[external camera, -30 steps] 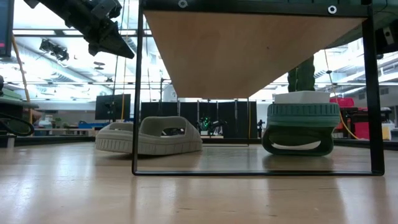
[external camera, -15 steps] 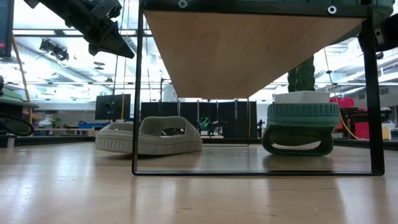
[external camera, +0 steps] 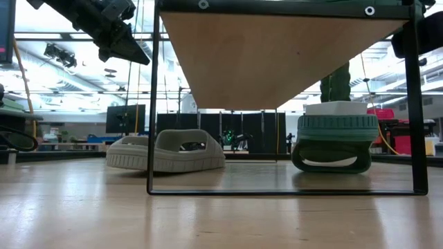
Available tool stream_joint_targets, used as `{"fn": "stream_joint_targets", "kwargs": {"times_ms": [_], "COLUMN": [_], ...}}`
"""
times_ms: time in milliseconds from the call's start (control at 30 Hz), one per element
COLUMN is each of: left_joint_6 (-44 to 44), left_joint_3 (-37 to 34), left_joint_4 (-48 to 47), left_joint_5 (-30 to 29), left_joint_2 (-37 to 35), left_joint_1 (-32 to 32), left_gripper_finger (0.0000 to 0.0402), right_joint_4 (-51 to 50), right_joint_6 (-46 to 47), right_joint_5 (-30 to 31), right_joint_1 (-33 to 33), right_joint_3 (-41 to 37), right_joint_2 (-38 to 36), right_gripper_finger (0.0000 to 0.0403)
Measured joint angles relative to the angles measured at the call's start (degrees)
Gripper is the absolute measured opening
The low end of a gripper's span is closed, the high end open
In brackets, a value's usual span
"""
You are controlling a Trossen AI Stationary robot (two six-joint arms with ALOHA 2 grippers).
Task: Pick and place slides into the shelf
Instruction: Put the right green slide on the shelf
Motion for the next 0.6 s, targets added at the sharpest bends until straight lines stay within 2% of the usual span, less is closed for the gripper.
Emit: {"fn": "stream_joint_targets", "kwargs": {"times_ms": [600], "left_joint_6": [0.00], "left_joint_3": [0.00], "left_joint_4": [0.00], "left_joint_5": [0.00], "left_joint_2": [0.00], "left_joint_1": [-0.01], "left_gripper_finger": [0.0019], "right_joint_4": [2.63], "right_joint_6": [0.51], "right_joint_5": [-3.47], "right_joint_1": [0.00], "right_joint_3": [0.00], "right_joint_2": [0.01], "right_gripper_finger": [0.0064]}}
